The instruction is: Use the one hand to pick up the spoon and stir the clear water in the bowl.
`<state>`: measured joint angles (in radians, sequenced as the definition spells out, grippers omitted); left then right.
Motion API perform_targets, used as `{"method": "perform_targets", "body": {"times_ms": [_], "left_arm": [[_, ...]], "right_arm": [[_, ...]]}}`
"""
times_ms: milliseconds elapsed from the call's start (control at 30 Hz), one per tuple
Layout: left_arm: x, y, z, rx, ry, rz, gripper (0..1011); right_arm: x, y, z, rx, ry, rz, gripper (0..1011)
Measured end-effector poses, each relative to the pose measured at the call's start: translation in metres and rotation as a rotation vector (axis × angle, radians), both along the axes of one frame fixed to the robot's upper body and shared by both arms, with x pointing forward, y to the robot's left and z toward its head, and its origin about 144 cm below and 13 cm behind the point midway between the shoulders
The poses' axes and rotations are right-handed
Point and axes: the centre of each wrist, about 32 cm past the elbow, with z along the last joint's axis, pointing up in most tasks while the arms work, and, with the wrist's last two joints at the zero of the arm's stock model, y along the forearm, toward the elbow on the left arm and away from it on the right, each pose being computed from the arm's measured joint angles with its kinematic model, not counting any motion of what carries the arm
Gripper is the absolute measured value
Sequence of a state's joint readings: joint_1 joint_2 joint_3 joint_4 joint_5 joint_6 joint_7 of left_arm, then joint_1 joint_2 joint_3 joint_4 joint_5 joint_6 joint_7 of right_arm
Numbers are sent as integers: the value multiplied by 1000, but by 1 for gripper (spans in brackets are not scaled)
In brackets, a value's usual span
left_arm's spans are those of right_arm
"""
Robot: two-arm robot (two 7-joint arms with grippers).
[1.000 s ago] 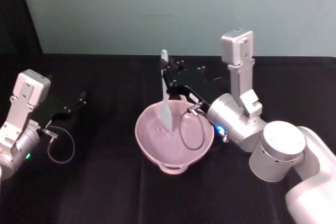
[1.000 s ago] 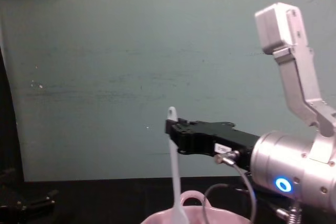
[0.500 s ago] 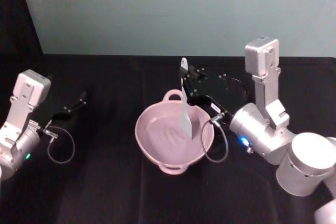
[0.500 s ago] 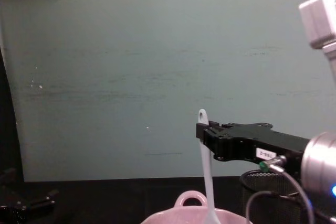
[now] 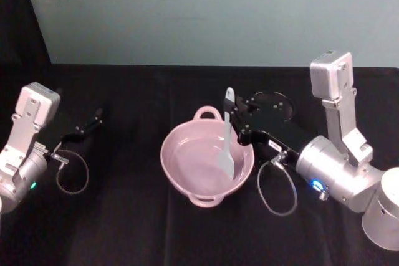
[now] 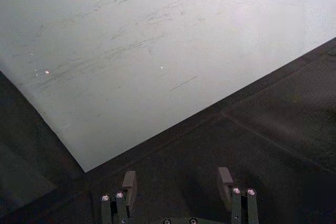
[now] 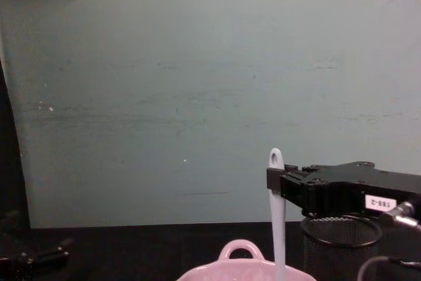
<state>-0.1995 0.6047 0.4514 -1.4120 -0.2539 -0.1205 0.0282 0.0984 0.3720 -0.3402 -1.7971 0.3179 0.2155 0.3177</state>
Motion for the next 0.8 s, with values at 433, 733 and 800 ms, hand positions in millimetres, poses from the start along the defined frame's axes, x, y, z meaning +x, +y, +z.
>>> {"method": "perform_targets", "body": {"times_ms": [433, 733, 800], "left_arm": [[0, 0, 0, 0, 0, 0, 1011], [0, 0, 0, 0, 0, 0, 1011], [0, 0, 0, 0, 0, 0, 1011]], "right_arm": [[-23, -8, 16, -36, 21, 58, 112], [-21, -7, 8, 17, -59, 60, 112], [-17, -7, 7, 17, -86, 43, 112]]}}
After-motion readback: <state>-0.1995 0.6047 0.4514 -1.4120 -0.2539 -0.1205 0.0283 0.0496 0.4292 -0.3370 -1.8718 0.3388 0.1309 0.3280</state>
